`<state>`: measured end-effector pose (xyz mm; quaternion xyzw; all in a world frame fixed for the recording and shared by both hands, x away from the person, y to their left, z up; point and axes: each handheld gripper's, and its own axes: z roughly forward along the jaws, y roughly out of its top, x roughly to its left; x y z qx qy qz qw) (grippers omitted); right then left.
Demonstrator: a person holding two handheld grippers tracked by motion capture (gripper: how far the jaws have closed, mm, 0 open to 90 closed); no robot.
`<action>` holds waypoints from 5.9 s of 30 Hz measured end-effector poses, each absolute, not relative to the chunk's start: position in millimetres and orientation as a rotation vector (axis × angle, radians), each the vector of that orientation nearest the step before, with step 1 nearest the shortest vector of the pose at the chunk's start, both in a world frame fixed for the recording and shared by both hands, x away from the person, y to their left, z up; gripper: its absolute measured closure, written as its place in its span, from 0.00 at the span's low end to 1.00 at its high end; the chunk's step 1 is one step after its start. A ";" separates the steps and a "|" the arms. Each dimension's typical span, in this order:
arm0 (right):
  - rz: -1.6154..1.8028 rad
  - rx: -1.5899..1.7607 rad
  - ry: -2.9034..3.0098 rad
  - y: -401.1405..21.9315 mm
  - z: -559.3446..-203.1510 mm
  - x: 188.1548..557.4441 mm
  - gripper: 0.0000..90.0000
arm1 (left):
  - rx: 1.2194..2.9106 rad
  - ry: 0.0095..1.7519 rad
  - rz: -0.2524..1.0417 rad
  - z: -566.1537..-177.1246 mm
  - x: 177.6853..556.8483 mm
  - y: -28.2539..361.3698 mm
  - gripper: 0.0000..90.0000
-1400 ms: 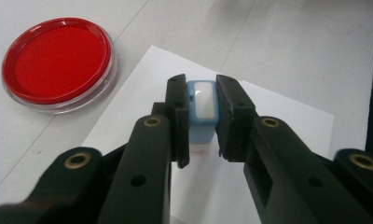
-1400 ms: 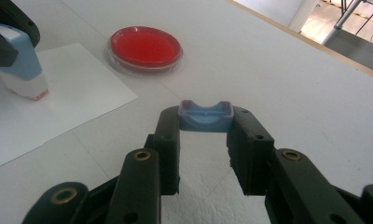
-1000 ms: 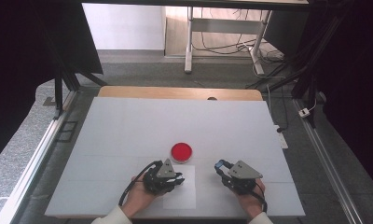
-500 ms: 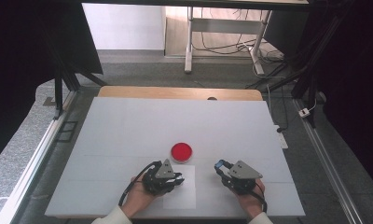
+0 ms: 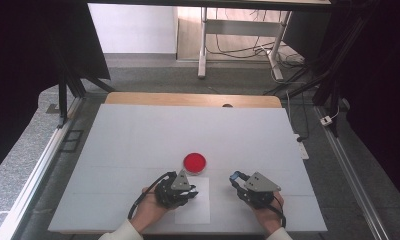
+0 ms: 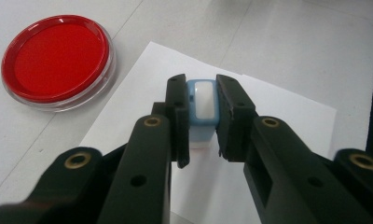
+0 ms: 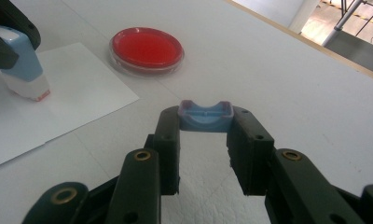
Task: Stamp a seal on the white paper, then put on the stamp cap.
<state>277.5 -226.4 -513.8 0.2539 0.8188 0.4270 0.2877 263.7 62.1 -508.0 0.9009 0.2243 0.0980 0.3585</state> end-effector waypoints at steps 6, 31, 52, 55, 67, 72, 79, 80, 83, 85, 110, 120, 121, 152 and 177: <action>1.141 0.677 2.188 -226.5 -513.7 277.4 0.72 | 2.317 0.578 0.250 -508.7 263.6 63.3 0.85; 1.151 0.679 2.183 -227.0 -513.1 277.2 0.72 | 2.088 0.649 0.183 -487.6 268.2 86.7 0.84; 1.160 0.681 2.182 -226.3 -514.3 278.5 0.72 | 1.955 0.697 0.188 -462.7 272.4 108.6 0.84; 1.157 0.681 2.182 -225.2 -514.5 277.7 0.72 | 1.935 0.700 0.195 -458.8 271.8 112.4 0.84; 1.156 0.683 2.186 -225.1 -514.4 277.9 0.72 | 1.915 0.711 0.217 -454.4 271.6 115.8 0.84; 1.152 0.678 2.188 -225.2 -514.3 278.0 0.72 | 1.921 0.710 0.221 -454.8 271.7 114.7 0.84; 1.156 0.677 2.188 -223.3 -514.1 277.1 0.72 | 1.921 0.715 0.227 -455.1 272.0 114.9 0.84; 1.163 0.673 2.187 -222.9 -514.2 277.1 0.72 | 1.921 0.716 0.229 -455.0 271.8 114.7 0.84; 1.168 0.666 2.191 -220.9 -513.2 276.0 0.72 | 1.920 0.716 0.231 -454.9 271.9 113.9 0.84; 1.172 0.665 2.197 -219.1 -513.2 275.2 0.72 | 1.921 0.718 0.232 -455.5 272.7 113.3 0.84; 1.205 0.607 2.242 -193.6 -515.0 270.6 0.72 | 1.926 0.720 0.223 -456.7 273.5 109.9 0.84; 1.213 0.589 2.250 -183.7 -515.7 267.5 0.72 | 1.923 0.717 0.220 -456.1 273.2 107.4 0.84; 1.213 0.588 2.252 -182.9 -515.9 267.4 0.72 | 1.922 0.719 0.220 -456.1 273.0 107.0 0.84; 1.239 0.585 2.252 -155.2 -521.6 263.2 0.72 | 1.916 0.709 0.198 -454.8 274.9 93.7 0.84; 1.256 0.565 2.226 -143.1 -520.2 258.4 0.72 | 1.919 0.699 0.189 -458.6 275.0 81.8 0.84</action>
